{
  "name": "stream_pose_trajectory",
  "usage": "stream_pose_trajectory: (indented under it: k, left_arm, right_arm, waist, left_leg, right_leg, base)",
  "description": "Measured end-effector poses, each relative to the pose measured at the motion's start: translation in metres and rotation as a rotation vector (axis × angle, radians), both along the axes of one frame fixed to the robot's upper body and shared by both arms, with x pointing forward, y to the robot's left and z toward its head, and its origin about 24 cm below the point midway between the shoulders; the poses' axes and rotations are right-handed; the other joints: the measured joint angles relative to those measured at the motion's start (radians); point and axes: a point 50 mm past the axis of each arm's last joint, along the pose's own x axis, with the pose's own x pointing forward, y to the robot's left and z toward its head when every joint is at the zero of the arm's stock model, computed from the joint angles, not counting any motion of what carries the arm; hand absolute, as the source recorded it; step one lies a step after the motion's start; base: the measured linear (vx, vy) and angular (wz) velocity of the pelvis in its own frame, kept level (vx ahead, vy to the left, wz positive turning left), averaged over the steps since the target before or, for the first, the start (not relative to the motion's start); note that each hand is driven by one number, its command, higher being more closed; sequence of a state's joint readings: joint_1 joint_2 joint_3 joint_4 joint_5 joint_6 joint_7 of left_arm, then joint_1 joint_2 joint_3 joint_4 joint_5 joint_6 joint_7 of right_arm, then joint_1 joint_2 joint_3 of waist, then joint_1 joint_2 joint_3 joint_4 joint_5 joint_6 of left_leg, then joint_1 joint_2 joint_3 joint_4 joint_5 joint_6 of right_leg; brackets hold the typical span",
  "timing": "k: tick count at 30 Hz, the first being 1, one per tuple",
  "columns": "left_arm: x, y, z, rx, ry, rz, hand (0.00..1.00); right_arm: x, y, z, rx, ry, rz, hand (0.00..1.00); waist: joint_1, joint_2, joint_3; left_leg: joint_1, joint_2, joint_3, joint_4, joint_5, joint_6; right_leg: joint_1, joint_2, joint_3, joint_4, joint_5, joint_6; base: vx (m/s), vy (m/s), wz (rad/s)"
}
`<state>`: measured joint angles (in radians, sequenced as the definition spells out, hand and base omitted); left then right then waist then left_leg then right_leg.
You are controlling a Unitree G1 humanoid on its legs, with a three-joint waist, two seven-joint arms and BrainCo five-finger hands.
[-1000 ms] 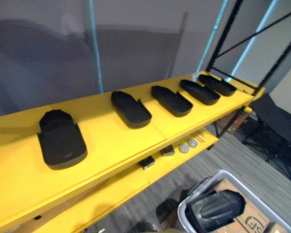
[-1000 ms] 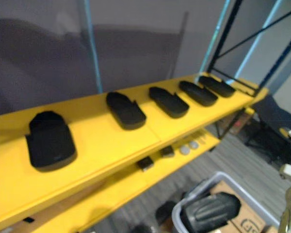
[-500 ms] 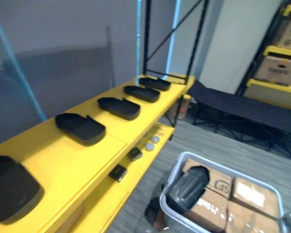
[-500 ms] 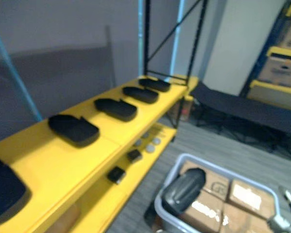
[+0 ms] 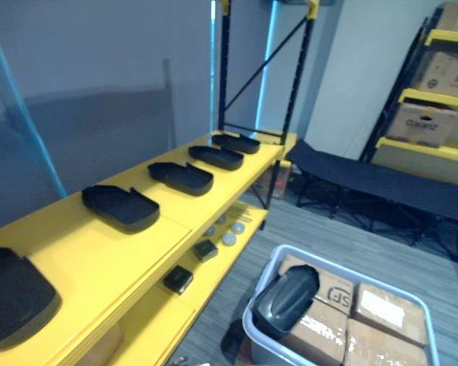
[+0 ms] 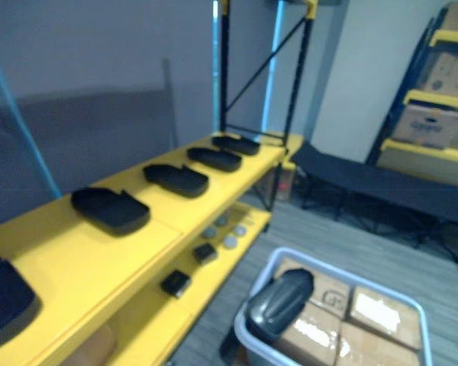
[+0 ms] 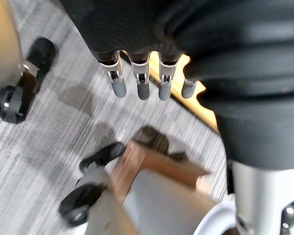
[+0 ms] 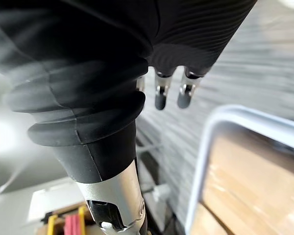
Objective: Walk over and take plastic housings, then place them on the shelf
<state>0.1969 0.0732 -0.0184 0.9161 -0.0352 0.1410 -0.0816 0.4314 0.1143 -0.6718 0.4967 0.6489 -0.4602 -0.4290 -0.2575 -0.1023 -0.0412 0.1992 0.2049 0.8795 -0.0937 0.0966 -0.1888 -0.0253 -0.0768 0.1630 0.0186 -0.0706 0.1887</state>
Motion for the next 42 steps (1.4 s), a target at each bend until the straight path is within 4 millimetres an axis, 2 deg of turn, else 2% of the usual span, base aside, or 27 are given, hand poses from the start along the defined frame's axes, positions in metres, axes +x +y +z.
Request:
stream_pose_trajectory:
  k: [1,2,3,4,5,6,7,9,10,11,13,15,16,17,18,20,22,26,30,31,32,34,36,38,39,41,42]
  left_arm:
    - [-0.004,0.003,-0.001,0.015,0.013,-0.013,0.0]
    - [-0.006,0.008,-0.001,0.036,0.026,-0.025,0.0]
    - [-0.006,0.017,0.001,0.06,0.019,-0.022,0.0]
    - [0.004,0.034,0.005,0.105,-0.017,-0.004,0.0]
    - [0.004,0.031,0.004,0.094,-0.01,-0.005,0.0]
    - [0.004,0.016,0.001,0.053,-0.001,0.002,0.0]
    - [0.003,0.014,0.0,0.042,0.008,0.017,0.0]
    - [0.009,0.011,0.001,0.037,-0.015,-0.011,0.0]
    - [0.012,0.012,0.002,0.037,-0.032,-0.022,0.0]
    - [0.014,0.016,0.003,0.046,-0.044,-0.027,0.0]
    - [0.018,0.019,0.004,0.051,-0.053,-0.035,0.0]
    - [0.018,0.016,0.003,0.041,-0.049,-0.04,0.0]
    - [0.018,0.014,0.003,0.035,-0.052,-0.039,0.0]
    - [0.017,0.014,0.003,0.035,-0.051,-0.037,0.0]
    - [0.019,0.014,0.004,0.033,-0.059,-0.02,0.0]
    - [0.017,0.013,0.003,0.031,-0.056,0.003,0.0]
    - [0.02,0.011,0.003,0.018,-0.066,0.027,0.0]
    - [0.023,0.017,0.008,0.041,-0.131,0.025,0.0]
    - [0.034,0.017,0.012,0.075,-0.188,-0.074,0.0]
    - [0.041,0.015,0.015,0.086,-0.222,-0.122,0.0]
    - [0.047,0.008,0.017,0.076,-0.246,-0.151,0.0]
    - [0.054,-0.002,0.018,0.043,-0.266,-0.195,0.0]
    - [0.062,-0.011,0.023,0.022,-0.291,-0.197,0.0]
    - [0.065,-0.01,0.024,0.029,-0.29,-0.183,0.0]
    - [0.064,-0.003,0.024,0.054,-0.269,-0.138,0.0]
    - [0.068,0.009,0.025,0.103,-0.261,-0.116,0.0]
    - [0.066,0.013,0.025,0.112,-0.252,-0.108,0.0]
  right_arm:
    - [0.002,-0.002,0.0,-0.001,-0.013,-0.007,0.0]
    - [-0.002,-0.003,-0.001,-0.002,-0.017,-0.027,0.0]
    - [-0.01,0.004,-0.005,0.017,0.005,-0.036,0.0]
    - [-0.007,0.004,-0.009,0.028,0.007,0.0,0.0]
    - [-0.001,-0.001,-0.007,0.013,-0.01,0.019,0.0]
    - [0.006,-0.007,-0.003,-0.017,-0.039,0.034,0.0]
    - [0.009,-0.003,-0.006,-0.002,-0.055,0.027,0.0]
    - [-0.003,0.002,-0.01,0.023,-0.025,0.012,0.0]
    - [-0.005,0.0,-0.008,0.009,-0.03,-0.006,0.0]
    - [-0.004,-0.001,-0.007,0.001,-0.035,-0.013,0.0]
    - [0.007,-0.003,-0.007,-0.006,-0.059,0.005,0.0]
    - [0.015,-0.003,-0.007,-0.004,-0.079,0.014,0.0]
    - [0.025,-0.002,-0.008,0.008,-0.101,0.029,0.0]
    - [0.03,-0.002,-0.008,0.01,-0.114,0.037,0.0]
    - [0.04,-0.002,-0.007,0.006,-0.143,0.063,0.0]
    - [0.053,-0.006,-0.004,-0.006,-0.168,0.129,0.0]
    - [0.059,-0.006,-0.004,0.001,-0.183,0.153,0.0]
    - [0.067,-0.001,-0.007,0.04,-0.186,0.207,0.0]
    - [0.07,-0.002,-0.007,0.06,-0.168,0.241,0.0]
    - [0.076,-0.004,-0.001,0.039,-0.184,0.256,0.0]
    - [0.083,-0.007,0.007,0.004,-0.208,0.288,0.0]
    - [0.094,-0.004,0.017,-0.035,-0.236,0.35,0.0]
    - [0.096,0.0,0.025,-0.075,-0.241,0.41,0.0]
    - [0.1,0.002,0.032,-0.104,-0.258,0.467,0.0]
    - [0.105,0.005,0.04,-0.135,-0.288,0.515,0.0]
    - [0.101,0.004,0.044,-0.16,-0.293,0.534,0.0]
    - [0.102,0.003,0.046,-0.175,-0.299,0.539,0.0]
  waist:
    - [-0.002,0.038,0.001]
    - [-0.009,0.031,0.01]
    - [-0.016,-0.03,-0.009]
    - [0.021,-0.074,-0.003]
    - [0.027,-0.036,0.018]
    - [0.028,0.044,0.055]
    - [0.039,0.063,0.071]
    - [0.044,0.054,0.071]
    - [0.044,0.046,0.074]
    - [0.049,0.02,0.075]
    - [0.051,0.007,0.092]
    - [0.052,0.023,0.095]
    - [0.056,0.035,0.097]
    - [0.063,0.04,0.1]
    - [0.079,0.052,0.11]
    - [0.084,0.085,0.131]
    - [0.081,0.092,0.143]
    - [0.092,0.077,0.171]
    - [0.092,0.072,0.188]
    - [0.09,0.086,0.205]
    - [0.082,0.117,0.224]
    - [0.079,0.151,0.249]
    - [0.077,0.166,0.259]
    - [0.081,0.157,0.265]
    - [0.076,0.154,0.275]
    - [0.08,0.13,0.278]
    - [0.082,0.125,0.28]
  left_leg:
    - [-0.01,0.03,0.013,0.001,-0.003,0.003]
    - [-0.011,0.029,0.009,0.001,-0.041,-0.036]
    - [-0.009,-0.006,0.005,0.06,-0.037,-0.016]
    - [-0.049,0.026,-0.029,0.36,-0.141,0.082]
    - [-0.065,0.079,-0.054,0.465,-0.224,0.085]
    - [-0.057,0.159,-0.058,0.516,-0.325,0.053]
    - [-0.061,0.178,-0.052,0.51,-0.351,0.035]
    - [-0.061,0.159,-0.048,0.455,-0.34,0.019]
    - [-0.06,0.13,-0.046,0.409,-0.33,0.014]
    - [-0.059,0.085,-0.044,0.372,-0.314,0.017]
    - [-0.058,0.065,-0.047,0.359,-0.284,0.027]
    - [-0.047,0.058,-0.048,0.342,-0.273,0.025]
    - [-0.042,0.054,-0.086,0.351,-0.265,0.035]
    - [-0.044,0.051,-0.14,0.361,-0.265,0.035]
    - [-0.046,0.063,-0.252,0.383,-0.284,0.03]
    - [-0.043,0.087,-0.386,0.403,-0.346,0.015]
    - [-0.036,0.079,-0.406,0.397,-0.367,0.011]
    - [-0.036,0.042,-0.409,0.365,-0.382,0.023]
    - [-0.063,0.013,-0.437,0.391,-0.396,0.04]
    - [-0.067,0.016,-0.44,0.431,-0.417,0.044]
    - [-0.09,0.032,-0.46,0.492,-0.456,0.047]
    - [-0.095,0.055,-0.426,0.559,-0.499,0.06]
    - [-0.091,0.086,-0.367,0.624,-0.544,0.074]
    - [-0.076,0.101,-0.303,0.623,-0.55,0.088]
    - [-0.08,0.128,-0.246,0.617,-0.538,0.114]
    - [-0.081,0.142,-0.204,0.589,-0.509,0.123]
    - [-0.082,0.152,-0.183,0.574,-0.495,0.125]
  right_leg:
    - [-0.01,0.024,-0.024,0.077,0.01,-0.057]
    - [-0.01,0.016,-0.056,0.202,-0.008,-0.088]
    - [-0.001,-0.041,-0.053,0.201,-0.062,-0.121]
    - [-0.022,-0.11,-0.081,0.179,-0.035,-0.065]
    - [-0.019,-0.085,-0.092,0.162,-0.03,-0.073]
    - [0.024,-0.028,-0.094,0.078,-0.012,-0.085]
    - [0.048,-0.02,-0.084,0.04,-0.001,-0.073]
    - [0.05,-0.01,-0.081,0.044,0.035,-0.082]
    - [0.063,-0.014,-0.081,0.049,0.034,-0.089]
    - [0.083,-0.034,-0.082,0.035,0.02,-0.108]
    - [0.095,-0.049,-0.085,0.002,0.047,-0.069]
    - [0.095,-0.049,-0.084,0.011,0.048,-0.072]
    - [0.097,-0.041,-0.074,0.016,0.048,-0.072]
    - [0.096,-0.034,-0.066,0.017,0.048,-0.072]
    - [0.097,-0.009,-0.04,0.02,0.051,-0.075]
    - [0.098,0.027,-0.008,0.029,0.052,-0.076]
    - [0.094,0.027,0.003,0.035,0.052,-0.076]
    - [0.063,0.011,0.003,0.057,0.05,-0.075]
    - [0.03,-0.016,-0.002,0.111,0.016,-0.081]
    - [0.01,-0.024,0.003,0.156,0.008,-0.081]
    - [-0.013,-0.016,0.005,0.205,0.01,-0.079]
    - [-0.077,0.003,0.003,0.32,0.014,-0.081]
    - [-0.091,0.026,-0.02,0.32,0.069,-0.095]
    - [-0.088,0.037,-0.044,0.228,0.16,-0.106]
    - [-0.083,0.043,-0.094,0.205,0.194,-0.132]
    - [-0.097,0.044,-0.145,0.321,0.128,-0.129]
    - [-0.1,0.043,-0.159,0.358,0.113,-0.141]
  base:
    - [-0.11,0.064,0.09]
    - [0.08,0.147,0.29]
    - [0.18,0.069,-0.09]
    - [0.16,0.024,-0.46]
    - [0.05,0.058,-0.78]
    - [-0.02,0.187,-0.55]
    - [0.0,0.211,-0.38]
    - [0.01,0.088,0.0]
    - [0.07,0.034,0.13]
    - [0.08,0.0,0.1]
    - [0.11,-0.029,-0.04]
    - [0.19,0.003,-0.07]
    - [0.24,0.004,-0.18]
    - [0.29,-0.068,-0.51]
    - [0.23,-0.045,-0.63]
    - [0.14,0.038,-0.59]
    - [0.03,0.092,-0.23]
    - [-0.04,0.05,-0.07]
    - [-0.03,0.057,0.11]
    - [-0.03,0.09,-0.08]
    - [-0.05,0.099,-0.18]
    - [-0.12,0.1,-0.54]
    - [-0.17,0.113,-0.95]
    - [-0.22,0.102,-1.07]
    - [-0.23,0.101,-0.91]
    - [-0.2,0.074,-0.7]
    - [-0.15,0.037,-0.77]
